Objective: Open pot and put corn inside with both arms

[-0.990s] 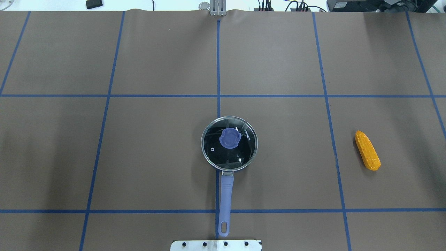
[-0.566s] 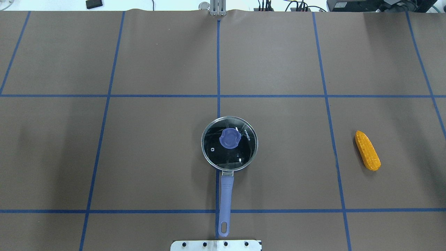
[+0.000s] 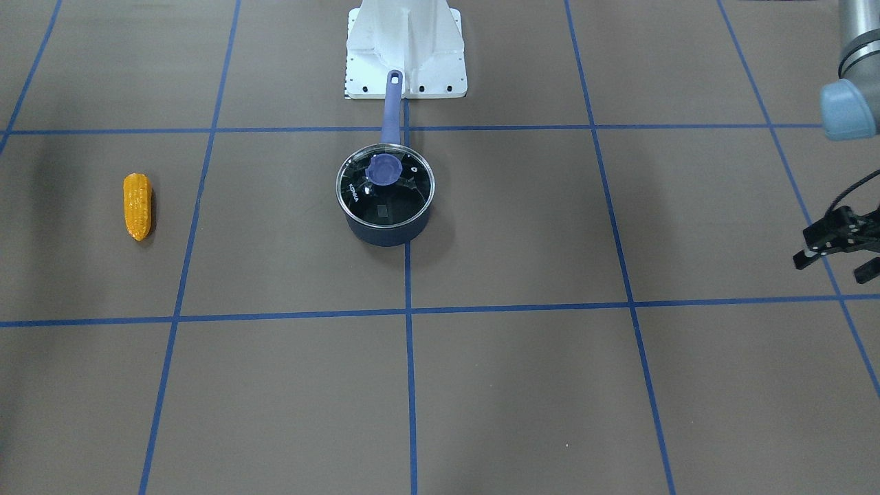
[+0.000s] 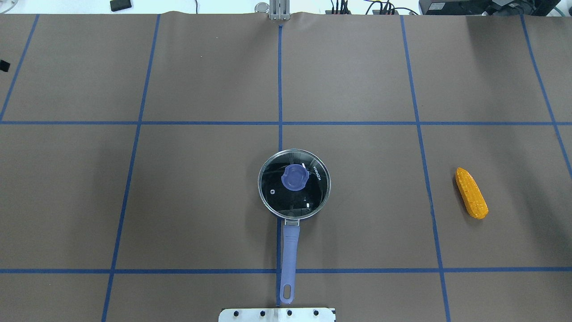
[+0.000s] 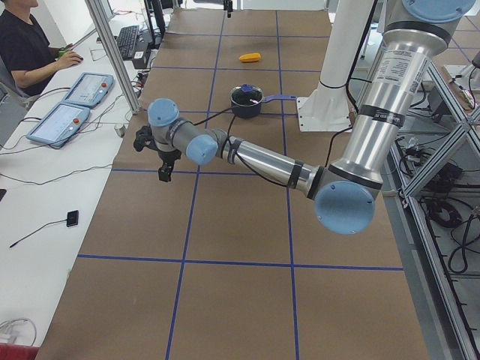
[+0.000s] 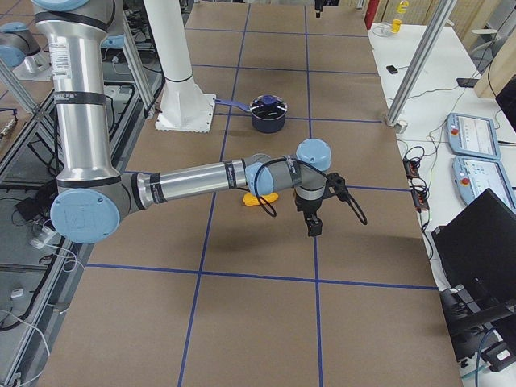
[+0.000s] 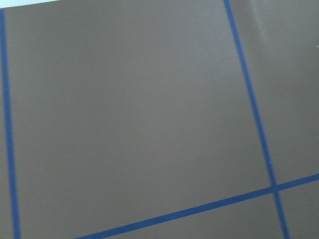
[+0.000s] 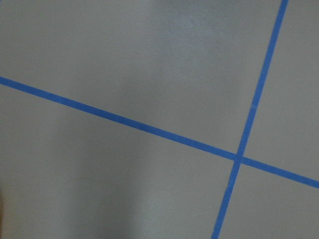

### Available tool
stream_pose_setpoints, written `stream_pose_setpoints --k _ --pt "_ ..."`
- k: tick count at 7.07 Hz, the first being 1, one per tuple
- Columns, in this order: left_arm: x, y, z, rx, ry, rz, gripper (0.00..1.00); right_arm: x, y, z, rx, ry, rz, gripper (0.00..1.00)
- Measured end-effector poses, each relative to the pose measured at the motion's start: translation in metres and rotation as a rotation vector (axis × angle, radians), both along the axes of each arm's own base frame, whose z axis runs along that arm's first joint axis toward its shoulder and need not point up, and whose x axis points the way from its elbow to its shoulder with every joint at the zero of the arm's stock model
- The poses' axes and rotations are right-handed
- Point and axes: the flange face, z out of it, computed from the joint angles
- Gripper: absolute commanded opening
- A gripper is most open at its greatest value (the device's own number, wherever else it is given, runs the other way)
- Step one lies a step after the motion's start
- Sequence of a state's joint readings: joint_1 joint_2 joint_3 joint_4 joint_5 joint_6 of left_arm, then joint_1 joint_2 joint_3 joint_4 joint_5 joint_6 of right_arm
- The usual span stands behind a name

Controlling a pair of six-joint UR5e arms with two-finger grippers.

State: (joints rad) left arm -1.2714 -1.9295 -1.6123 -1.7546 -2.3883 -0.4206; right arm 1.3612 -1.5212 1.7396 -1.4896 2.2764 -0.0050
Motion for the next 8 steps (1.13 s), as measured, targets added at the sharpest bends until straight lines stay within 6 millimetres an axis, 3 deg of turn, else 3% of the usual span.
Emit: stream_pose_setpoints --k 2,4,5,7,8 --pt "0.08 0.004 -0.109 -0.056 0.0 0.015 0.98 -0.01 0.001 -0.015 -0.011 -0.018 0.024 1.0" --pt "0.168 0.027 -0.196 -0.068 -0.034 0.03 0.98 -0.038 0.005 -0.032 -0.02 -0.047 0.056 0.94" --pt "0.207 0.043 -0.231 -0.074 -0.024 0.041 0.99 -0.052 0.009 -0.035 -0.022 -0.057 0.049 0.91" --pt "0.287 0.091 -0.299 -0.081 -0.028 0.06 1.0 -0.089 0.022 -0.034 -0.047 -0.061 0.003 0.95" --pt "0.315 0.114 -0.336 -0.088 -0.049 0.066 1.0 -0.11 0.03 -0.035 -0.084 -0.062 -0.002 0.96"
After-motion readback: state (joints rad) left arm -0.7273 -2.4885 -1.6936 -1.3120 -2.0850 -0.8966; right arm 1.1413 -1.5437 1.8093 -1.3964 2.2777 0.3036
